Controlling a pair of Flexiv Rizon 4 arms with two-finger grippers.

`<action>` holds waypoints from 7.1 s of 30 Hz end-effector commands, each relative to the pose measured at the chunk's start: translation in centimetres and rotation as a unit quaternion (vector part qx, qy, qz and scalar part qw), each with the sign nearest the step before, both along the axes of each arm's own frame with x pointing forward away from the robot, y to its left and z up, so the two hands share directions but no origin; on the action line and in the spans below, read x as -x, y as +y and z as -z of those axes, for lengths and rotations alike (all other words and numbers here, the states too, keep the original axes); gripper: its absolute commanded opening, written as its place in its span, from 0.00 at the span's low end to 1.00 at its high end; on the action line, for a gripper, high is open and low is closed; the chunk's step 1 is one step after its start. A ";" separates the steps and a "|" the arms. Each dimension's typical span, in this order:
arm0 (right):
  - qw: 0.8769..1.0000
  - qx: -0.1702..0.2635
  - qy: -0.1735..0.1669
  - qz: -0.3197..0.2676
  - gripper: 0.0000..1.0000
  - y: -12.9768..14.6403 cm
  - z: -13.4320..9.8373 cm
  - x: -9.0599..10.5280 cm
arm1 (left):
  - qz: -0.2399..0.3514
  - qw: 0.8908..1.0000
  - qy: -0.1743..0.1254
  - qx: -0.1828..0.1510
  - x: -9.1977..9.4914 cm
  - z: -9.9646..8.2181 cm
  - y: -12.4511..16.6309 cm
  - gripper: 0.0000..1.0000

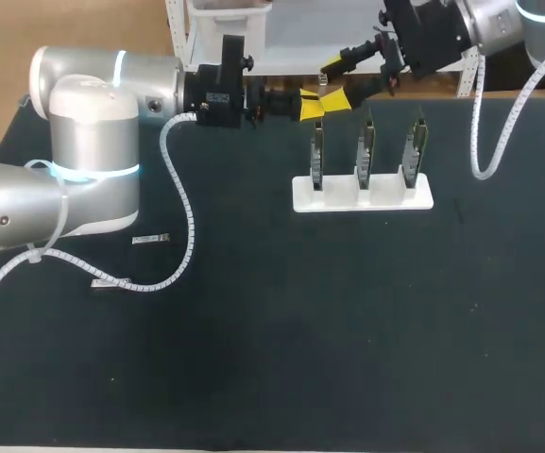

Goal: Pick up the optical module with the left hand, and insert it into the network port with the right hand.

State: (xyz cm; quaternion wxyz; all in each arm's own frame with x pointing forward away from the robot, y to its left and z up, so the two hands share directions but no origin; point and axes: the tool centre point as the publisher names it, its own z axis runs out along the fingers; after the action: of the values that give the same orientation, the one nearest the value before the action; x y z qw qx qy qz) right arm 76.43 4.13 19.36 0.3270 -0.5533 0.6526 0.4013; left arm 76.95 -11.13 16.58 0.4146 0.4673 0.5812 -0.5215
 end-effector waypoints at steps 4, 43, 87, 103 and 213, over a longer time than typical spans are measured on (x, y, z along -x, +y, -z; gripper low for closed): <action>1.000 0.005 0.002 -0.003 1.00 0.5 0.0 0.1 | -0.003 1.000 -0.001 0.001 0.1 0.0 0.0 0.00; 1.000 0.013 0.006 -0.016 0.00 0.4 -0.2 -0.6 | -0.003 1.000 -0.001 0.001 0.1 0.0 0.0 0.00; 1.000 0.014 -0.003 -0.018 0.00 -0.3 -0.6 -0.8 | 0.038 0.970 -0.054 -0.235 -1.7 4.7 4.9 1.00; 1.000 0.010 -0.004 -0.014 0.00 -0.4 -0.5 -0.7 | 0.048 0.953 -0.055 -0.294 -0.3 7.5 5.3 1.00; 0.999 0.040 -0.008 -0.022 1.00 0.5 2.6 -1.4 | 0.099 0.945 -0.062 -0.305 0.5 8.4 3.9 1.00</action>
State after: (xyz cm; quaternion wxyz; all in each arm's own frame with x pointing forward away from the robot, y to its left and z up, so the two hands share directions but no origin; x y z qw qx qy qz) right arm 78.13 5.13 16.35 0.2992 -0.5842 0.6546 0.3751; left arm 76.33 -7.21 8.16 0.2354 0.6575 0.6360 -0.3282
